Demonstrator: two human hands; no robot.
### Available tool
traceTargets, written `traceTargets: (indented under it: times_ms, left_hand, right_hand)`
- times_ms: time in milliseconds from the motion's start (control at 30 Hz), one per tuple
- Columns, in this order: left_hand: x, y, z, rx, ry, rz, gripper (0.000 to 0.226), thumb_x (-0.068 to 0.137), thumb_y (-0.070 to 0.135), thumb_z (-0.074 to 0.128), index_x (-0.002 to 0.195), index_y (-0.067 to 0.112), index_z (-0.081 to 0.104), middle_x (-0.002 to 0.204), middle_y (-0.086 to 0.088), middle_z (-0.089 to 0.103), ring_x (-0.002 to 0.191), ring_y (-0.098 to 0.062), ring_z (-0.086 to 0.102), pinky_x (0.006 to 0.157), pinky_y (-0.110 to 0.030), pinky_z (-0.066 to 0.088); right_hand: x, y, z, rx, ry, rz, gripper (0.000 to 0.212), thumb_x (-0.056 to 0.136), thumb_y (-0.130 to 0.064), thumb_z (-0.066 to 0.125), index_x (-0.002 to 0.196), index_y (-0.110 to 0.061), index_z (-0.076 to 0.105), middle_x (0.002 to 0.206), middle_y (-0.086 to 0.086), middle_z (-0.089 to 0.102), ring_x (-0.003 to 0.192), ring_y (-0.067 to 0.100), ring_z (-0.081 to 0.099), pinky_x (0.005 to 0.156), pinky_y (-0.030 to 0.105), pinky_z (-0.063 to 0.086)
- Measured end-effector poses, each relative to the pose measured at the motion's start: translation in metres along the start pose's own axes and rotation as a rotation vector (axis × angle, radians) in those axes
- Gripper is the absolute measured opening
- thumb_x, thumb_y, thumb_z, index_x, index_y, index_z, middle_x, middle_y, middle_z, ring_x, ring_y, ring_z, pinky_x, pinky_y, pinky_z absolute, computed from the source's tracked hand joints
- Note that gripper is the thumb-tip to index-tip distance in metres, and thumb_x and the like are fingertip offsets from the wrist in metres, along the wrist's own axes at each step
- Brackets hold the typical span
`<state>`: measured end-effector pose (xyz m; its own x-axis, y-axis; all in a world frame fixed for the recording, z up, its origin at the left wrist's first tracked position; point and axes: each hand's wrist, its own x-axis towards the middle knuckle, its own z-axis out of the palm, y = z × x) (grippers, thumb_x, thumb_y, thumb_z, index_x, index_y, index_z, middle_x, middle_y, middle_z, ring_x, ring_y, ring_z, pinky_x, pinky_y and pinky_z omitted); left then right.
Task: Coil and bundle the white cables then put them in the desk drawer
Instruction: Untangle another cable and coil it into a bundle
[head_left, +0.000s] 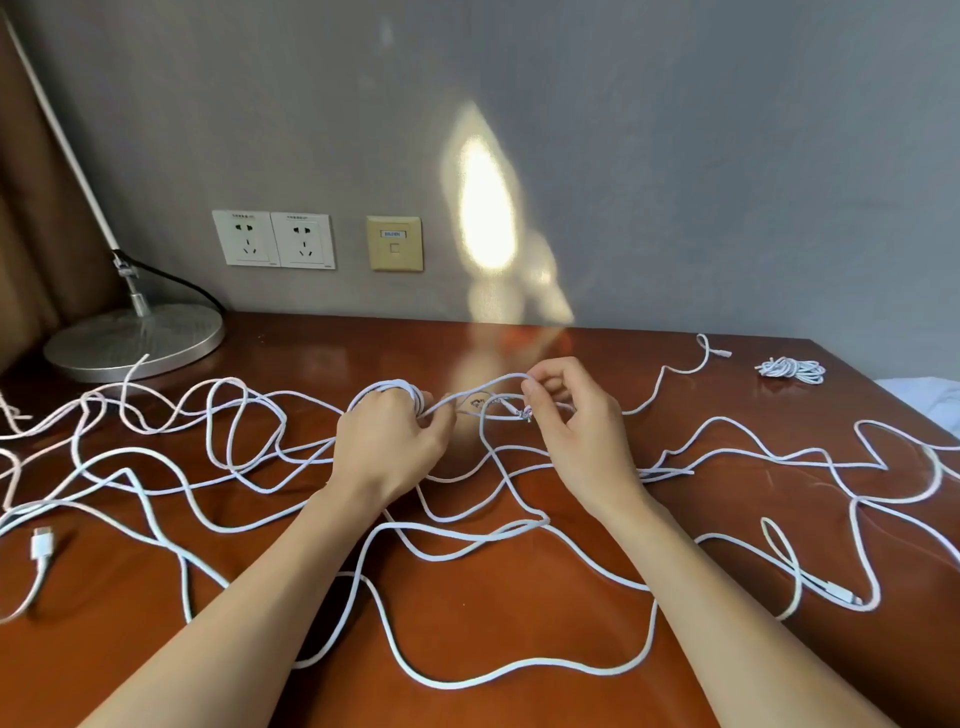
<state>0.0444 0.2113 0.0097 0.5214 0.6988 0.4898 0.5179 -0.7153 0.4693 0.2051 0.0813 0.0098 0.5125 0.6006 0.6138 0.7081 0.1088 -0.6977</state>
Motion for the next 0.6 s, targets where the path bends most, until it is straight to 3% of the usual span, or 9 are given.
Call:
traceTargets:
  times_ms: [133,267,367,533,600]
  left_hand:
    - [-0.001,0.000,-0.005,-0.066,-0.006,-0.080,0.059,0.100,0.054,0.045,0.060,0.015,0.026,0.051,0.001,0.031,0.053,-0.025,0.034,0.057,-0.037,0.030]
    - [-0.002,0.000,-0.006,-0.209,-0.022,-0.132,0.061,0.101,0.060,0.039,0.061,0.015,0.028,0.055,0.003,0.035,0.057,-0.025,0.036,0.062,-0.040,0.030]
    - [0.000,-0.002,-0.004,-0.335,-0.074,-0.182,0.060,0.090,0.066,0.031,0.058,0.016,0.035,0.054,0.005,0.040,0.059,-0.026,0.038,0.066,-0.042,0.033]
    - [0.001,0.003,-0.004,-0.536,-0.123,-0.197,0.049,0.091,0.048,0.033,0.048,0.024,0.029,0.047,0.009,0.031,0.056,-0.023,0.026,0.063,-0.042,0.030]
    - [0.004,0.006,-0.006,-0.635,-0.111,-0.223,0.047,0.091,0.038,0.034,0.046,0.025,0.027,0.047,0.010,0.027,0.055,-0.021,0.022,0.060,-0.041,0.026]
  right_hand:
    - [-0.002,-0.005,0.000,0.066,-0.092,0.011,0.003,0.100,-0.020,0.065,0.102,-0.019,0.067,0.090,-0.008,0.068,0.088,0.009,0.063,0.078,0.016,0.048]
    - [-0.004,0.002,0.004,-0.043,-0.229,-0.034,0.009,0.096,-0.014,0.069,0.101,-0.020,0.074,0.090,-0.006,0.063,0.083,0.013,0.060,0.076,0.020,0.048]
    - [-0.005,0.008,0.008,-0.099,-0.301,-0.059,0.012,0.093,-0.013,0.071,0.102,-0.021,0.074,0.087,-0.010,0.058,0.080,0.013,0.058,0.073,0.021,0.046]
    - [-0.004,0.004,0.006,-0.148,-0.457,-0.079,0.020,0.096,-0.013,0.069,0.101,-0.031,0.074,0.094,-0.029,0.057,0.092,0.000,0.053,0.080,0.011,0.038]
    - [-0.003,0.002,0.005,-0.169,-0.484,-0.074,0.023,0.096,-0.010,0.069,0.100,-0.033,0.073,0.097,-0.029,0.058,0.092,-0.001,0.053,0.080,0.010,0.037]
